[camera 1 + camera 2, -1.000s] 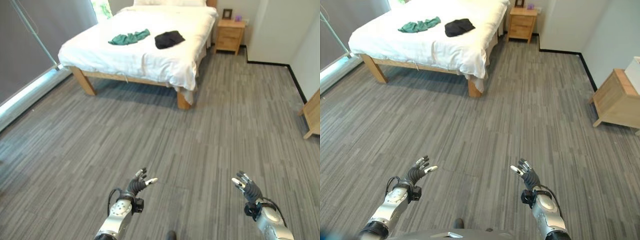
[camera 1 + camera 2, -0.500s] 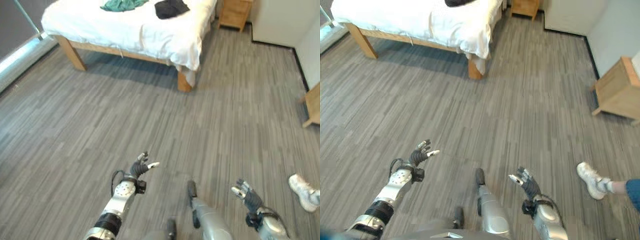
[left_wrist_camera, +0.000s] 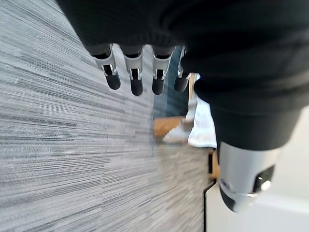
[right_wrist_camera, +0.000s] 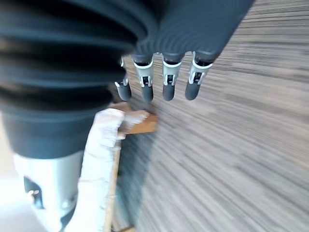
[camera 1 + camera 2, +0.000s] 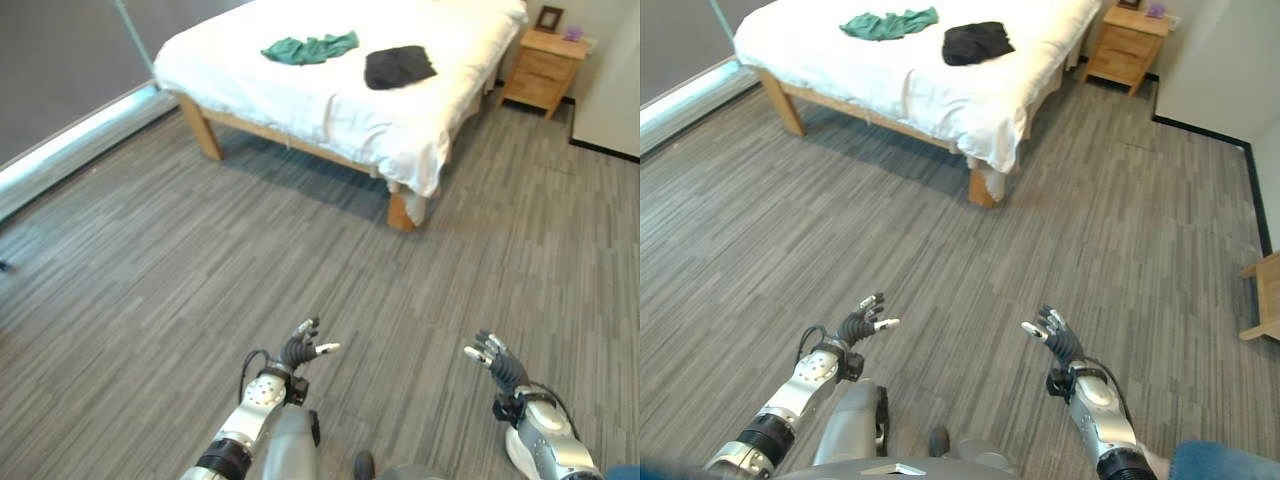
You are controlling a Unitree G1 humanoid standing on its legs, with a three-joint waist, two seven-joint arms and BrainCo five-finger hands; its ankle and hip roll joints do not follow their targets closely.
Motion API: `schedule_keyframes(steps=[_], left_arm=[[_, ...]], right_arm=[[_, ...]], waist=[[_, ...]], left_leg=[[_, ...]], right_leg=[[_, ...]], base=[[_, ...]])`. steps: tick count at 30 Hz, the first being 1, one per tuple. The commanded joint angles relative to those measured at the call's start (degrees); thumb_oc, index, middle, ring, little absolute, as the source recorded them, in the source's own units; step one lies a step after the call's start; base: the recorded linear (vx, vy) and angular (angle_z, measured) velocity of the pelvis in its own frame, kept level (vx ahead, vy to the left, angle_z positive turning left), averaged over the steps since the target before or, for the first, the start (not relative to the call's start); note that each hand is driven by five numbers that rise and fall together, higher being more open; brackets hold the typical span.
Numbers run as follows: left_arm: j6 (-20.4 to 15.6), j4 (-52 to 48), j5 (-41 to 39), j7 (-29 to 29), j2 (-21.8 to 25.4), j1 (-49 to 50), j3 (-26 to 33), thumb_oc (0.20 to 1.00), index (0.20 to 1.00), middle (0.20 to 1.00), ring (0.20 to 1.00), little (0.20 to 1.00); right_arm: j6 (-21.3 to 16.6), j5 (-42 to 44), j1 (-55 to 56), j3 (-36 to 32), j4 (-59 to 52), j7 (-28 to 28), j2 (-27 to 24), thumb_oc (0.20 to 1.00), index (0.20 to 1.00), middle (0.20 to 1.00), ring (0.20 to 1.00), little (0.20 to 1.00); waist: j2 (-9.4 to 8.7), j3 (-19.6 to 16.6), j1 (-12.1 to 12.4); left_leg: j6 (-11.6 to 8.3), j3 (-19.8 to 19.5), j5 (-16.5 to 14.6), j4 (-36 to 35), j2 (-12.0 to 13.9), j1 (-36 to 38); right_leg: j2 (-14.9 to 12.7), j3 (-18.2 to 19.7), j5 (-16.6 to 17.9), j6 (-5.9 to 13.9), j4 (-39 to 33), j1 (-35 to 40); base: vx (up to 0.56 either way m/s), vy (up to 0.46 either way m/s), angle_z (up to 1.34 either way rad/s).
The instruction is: Pick up bed clothes into laundry basket.
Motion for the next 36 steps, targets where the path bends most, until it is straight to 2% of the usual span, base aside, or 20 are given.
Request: schedule_keyframes(steps=[1,2,5,7,8,10,11,13,14,15,16,20,22,23,25,29,31,34,35,36], left_arm=[[-2.54,-5.55,-5.12,-3.79,-0.3,0.62,-0.47,1.0,1.0,1.0,1.0,1.0],[-2.24,-7.13,-7.4,-5.34,-0.24,2.18,-0.57,1.0,1.0,1.0,1.0,1.0],[-1.25,-9.26,-8.94,-6.36,0.56,4.04,-0.31,1.0,1.0,1.0,1.0,1.0],[-1.52,-10.47,-9.4,-6.78,0.55,5.12,0.03,1.0,1.0,1.0,1.0,1.0],[-1.62,-11.25,-9.31,-6.63,0.83,5.45,-0.09,1.0,1.0,1.0,1.0,1.0],[-1.86,-10.58,-8.49,-5.58,0.89,4.5,-0.08,1.0,1.0,1.0,1.0,1.0],[-1.87,-10.56,-8.49,-5.58,0.89,4.45,-0.06,1.0,1.0,1.0,1.0,1.0],[-1.75,-11.01,-8.37,-4.43,1.49,3.43,-0.03,1.0,1.0,1.0,1.0,1.0],[-1.7,-12.02,-9.8,-3.83,1.85,3.84,0.93,1.0,1.0,1.0,1.0,1.0],[-1.68,-12.04,-9.8,-3.84,1.83,3.84,0.95,1.0,1.0,1.0,1.0,1.0],[-1.62,-12.7,-9.06,-3.87,2.68,3.52,1.72,1.0,1.0,1.0,1.0,1.0],[-1.8,-12.49,-6.54,-4.0,3.52,2.32,1.8,1.0,1.0,1.0,1.0,1.0],[-1.99,-11.69,-5.19,-3.88,3.35,1.46,2.09,1.0,1.0,1.0,1.0,1.0],[-2.24,-11.41,-4.15,-3.79,3.17,0.9,2.33,1.0,1.0,1.0,1.0,1.0],[-2.55,-11.59,-3.83,-3.91,2.88,1.06,2.82,1.0,1.0,1.0,1.0,1.0],[-2.64,-12.36,-4.18,-3.88,2.3,2.03,3.85,1.0,1.0,1.0,1.0,1.0],[-2.41,-12.48,-5.19,-4.35,1.91,1.6,2.59,1.0,1.0,1.0,1.0,1.0],[-2.41,-12.64,-5.69,-5.09,1.81,1.13,1.85,1.0,1.0,1.0,1.0,1.0],[-1.86,-12.76,-7.65,-5.8,1.31,-2.22,-0.65,1.0,1.0,1.0,1.0,1.0],[-1.91,-13.12,-8.33,-6.04,1.54,-3.0,-1.21,1.0,1.0,1.0,1.0,1.0]], right_arm=[[-2.61,-1.5,2.04,-1.19,-4.56,0.39,-3.08,1.0,1.0,1.0,1.0,1.0],[-2.54,-1.81,1.99,-1.46,-4.13,0.35,-2.83,1.0,1.0,1.0,1.0,1.0],[-1.78,-1.58,2.08,-1.84,-4.8,1.18,-2.13,1.0,1.0,1.0,1.0,1.0],[-1.53,-0.16,2.67,-1.95,-5.67,2.05,-0.52,1.0,1.0,1.0,1.0,1.0],[-1.27,-0.19,2.78,-1.37,-4.87,2.36,0.61,1.0,1.0,1.0,1.0,1.0],[-1.13,-0.21,0.91,0.69,-3.68,1.85,1.93,1.0,1.0,1.0,1.0,1.0],[-1.14,-0.21,0.84,0.7,-3.64,1.85,1.93,1.0,1.0,1.0,1.0,1.0],[-0.87,0.97,-0.31,2.14,-4.92,1.5,3.4,1.0,1.0,1.0,1.0,1.0],[-0.84,-0.49,0.18,2.53,-7.48,1.78,3.54,1.0,1.0,1.0,1.0,1.0],[-0.82,-0.5,0.18,2.54,-7.51,1.77,3.52,1.0,1.0,1.0,1.0,1.0],[-0.95,-3.77,0.85,2.24,-8.75,1.96,2.71,1.0,1.0,1.0,1.0,1.0],[-0.94,-4.79,2.47,0.38,-8.61,1.96,2.21,1.0,1.0,1.0,1.0,1.0],[-0.78,-4.07,4.06,-1.29,-7.9,1.85,2.34,1.0,1.0,1.0,1.0,1.0],[-0.74,-3.27,5.25,-2.12,-7.14,2.06,2.75,1.0,1.0,1.0,1.0,1.0],[-0.69,-3.23,6.16,-2.66,-6.93,2.57,2.86,1.0,1.0,1.0,1.0,1.0],[-0.63,-4.79,5.71,-2.56,-6.9,2.65,2.22,1.0,1.0,1.0,1.0,1.0],[-0.6,-4.99,5.23,-1.96,-7.75,2.76,1.5,1.0,1.0,1.0,1.0,1.0],[-0.78,-4.73,4.31,-1.43,-7.41,2.81,0.79,1.0,1.0,1.0,1.0,1.0],[-1.13,-1.34,3.44,-1.76,-9.86,2.45,-1.2,1.0,1.0,1.0,1.0,1.0],[-1.39,-0.03,3.47,-2.0,-10.43,2.62,-1.66,1.0,1.0,1.0,1.0,1.0]], waist=[[3.08,-0.01,3.19],[3.48,-0.64,4.01],[3.54,-1.45,4.36],[3.31,-2.77,4.43],[2.2,-4.19,5.3],[0.61,-4.25,5.82],[0.72,-4.33,6.0],[1.53,-3.13,5.9],[2.98,-1.86,4.05],[3.11,-1.93,4.08],[4.37,-1.64,2.46],[4.37,-1.05,-0.53],[3.52,-1.06,-2.4],[2.59,-1.51,-3.55],[2.11,-1.65,-4.38],[1.89,-2.37,-4.79],[1.85,-2.81,-5.37],[2.31,-2.83,-5.86],[1.63,-0.86,-6.25],[0.22,-0.08,-5.94]], left_leg=[[-2.08,-4.35,13.21,-18.13,-2.55,8.44],[-2.71,-5.86,14.68,-22.92,-3.18,8.04],[-3.63,-4.43,16.7,-22.68,-2.4,9.39],[-2.79,-1.69,15.62,-19.51,-1.85,9.42],[-1.03,-1.55,12.65,-16.07,-2.77,8.97],[1.16,0.81,9.2,-14.54,-4.06,10.72],[1.14,0.94,9.32,-14.62,-3.84,10.6],[2.57,2.16,8.45,-17.6,-3.85,15.32],[3.48,1.96,6.99,-20.93,-3.33,21.74],[3.45,1.97,7.1,-20.99,-3.18,21.64],[3.68,1.8,5.89,-22.82,-2.64,25.67],[3.15,-0.38,4.09,-24.11,-3.07,29.99],[2.45,-2.08,1.72,-24.87,-3.82,33.14],[1.89,-3.72,0.35,-25.26,-4.13,35.13],[1.49,-5.25,-1.08,-25.38,-3.99,37.15],[0.7,-7.41,-2.95,-25.38,-3.03,40.77],[-0.53,-10.02,-3.67,-24.75,-0.46,42.98],[-1.57,-10.39,-2.57,-22.25,1.27,42.77],[-4.33,-7.76,6.55,-0.12,3.78,31.98],[-3.45,-7.33,8.19,5.81,3.1,28.21]], right_leg=[[-3.68,3.42,4.41,5.46,-2.16,-0.76],[-3.76,4.54,3.12,5.78,-2.72,1.69],[-5.0,6.0,1.88,6.45,-3.35,5.47],[-6.66,6.49,0.25,7.26,-4.09,7.86],[-9.87,6.56,0.14,8.79,-2.89,8.12],[-14.13,5.79,8.53,11.89,7.42,4.1],[-13.98,6.02,8.7,11.87,7.42,3.83],[-13.0,6.99,15.87,11.82,22.07,-1.76],[-12.59,3.95,16.38,11.12,30.12,-8.68],[-12.44,3.96,16.54,11.07,30.04,-8.8],[-13.25,0.73,14.93,10.1,29.74,-14.38],[-12.84,0.47,12.5,10.15,24.53,-18.46],[-11.21,2.56,12.44,11.03,14.55,-19.11],[-10.01,5.62,13.33,12.22,5.22,-19.83],[-9.02,7.4,15.81,13.61,-2.15,-20.39],[-7.48,5.2,17.81,14.46,-4.27,-22.54],[-8.2,5.91,17.51,13.11,0.68,-22.14],[-7.56,5.78,16.84,12.35,2.67,-22.81],[-9.17,3.5,14.03,9.07,5.54,-19.93],[-9.79,3.19,13.73,7.72,5.02,-18.8]], base=[[0.67,0.053,-0.15],[0.69,0.051,-0.24],[0.47,0.051,-0.8],[0.61,0.157,-0.71],[0.66,0.234,-0.5],[0.44,0.186,-0.35],[0.23,0.12,-0.47],[0.39,0.202,-1.05],[0.43,0.222,-0.76],[0.59,0.257,0.14],[0.44,0.118,0.52],[0.42,0.002,0.44],[0.51,-0.133,0.93],[0.67,-0.207,0.86],[0.56,-0.173,0.58],[0.34,-0.153,0.41],[0.47,-0.363,0.28],[0.19,-0.232,0.61],[0.18,-0.405,0.57],[0.25,-0.534,0.53]])
